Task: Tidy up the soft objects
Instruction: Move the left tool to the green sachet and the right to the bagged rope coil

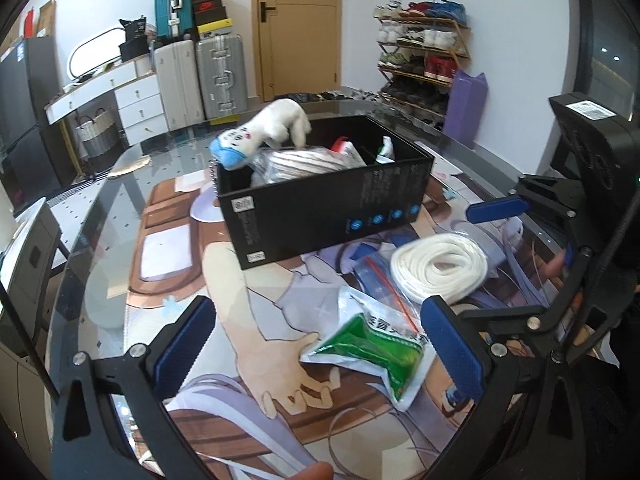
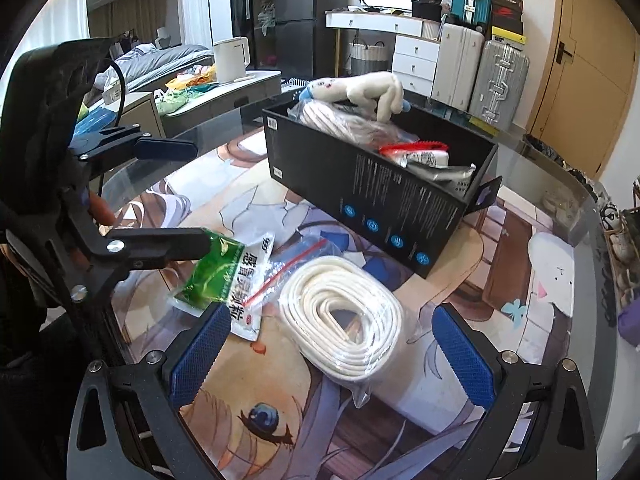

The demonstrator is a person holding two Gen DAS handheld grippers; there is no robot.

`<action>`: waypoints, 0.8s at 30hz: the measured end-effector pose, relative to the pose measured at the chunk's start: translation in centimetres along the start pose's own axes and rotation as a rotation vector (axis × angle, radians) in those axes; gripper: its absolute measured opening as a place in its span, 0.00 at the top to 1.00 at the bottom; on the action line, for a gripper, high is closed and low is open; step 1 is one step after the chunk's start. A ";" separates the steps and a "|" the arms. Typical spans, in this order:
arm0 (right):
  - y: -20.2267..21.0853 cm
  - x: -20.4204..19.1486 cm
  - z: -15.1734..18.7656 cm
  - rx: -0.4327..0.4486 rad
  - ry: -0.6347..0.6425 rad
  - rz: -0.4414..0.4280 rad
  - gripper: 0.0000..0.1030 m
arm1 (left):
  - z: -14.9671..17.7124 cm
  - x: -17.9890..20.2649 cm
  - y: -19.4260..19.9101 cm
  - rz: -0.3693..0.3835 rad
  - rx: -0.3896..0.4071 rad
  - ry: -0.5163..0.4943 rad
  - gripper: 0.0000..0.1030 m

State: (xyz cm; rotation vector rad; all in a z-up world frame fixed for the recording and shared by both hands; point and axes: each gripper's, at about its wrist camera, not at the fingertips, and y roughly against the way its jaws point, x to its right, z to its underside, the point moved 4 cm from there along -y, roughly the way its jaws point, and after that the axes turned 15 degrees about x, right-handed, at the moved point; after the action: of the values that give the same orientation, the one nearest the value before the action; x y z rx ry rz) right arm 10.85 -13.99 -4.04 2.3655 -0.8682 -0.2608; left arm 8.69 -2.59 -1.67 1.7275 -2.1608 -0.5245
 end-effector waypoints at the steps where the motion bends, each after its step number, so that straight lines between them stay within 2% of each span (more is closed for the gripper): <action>1: -0.1 0.1 0.1 -0.001 -0.004 0.002 0.01 | 0.1 0.1 -0.1 0.002 -0.004 0.000 0.00; 16: -2.6 1.6 1.1 -0.053 -0.086 0.050 0.01 | 1.3 2.1 -0.9 -0.001 -0.056 -0.074 0.00; 24: -3.5 2.2 1.2 -0.068 -0.103 0.097 0.01 | 1.9 2.8 -1.1 0.034 -0.088 -0.094 0.00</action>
State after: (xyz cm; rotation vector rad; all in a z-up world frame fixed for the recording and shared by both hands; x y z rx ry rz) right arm 13.92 -13.86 -7.09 2.2570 -1.0031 -0.3690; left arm 8.13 -5.42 -3.84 1.6469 -2.1915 -0.6943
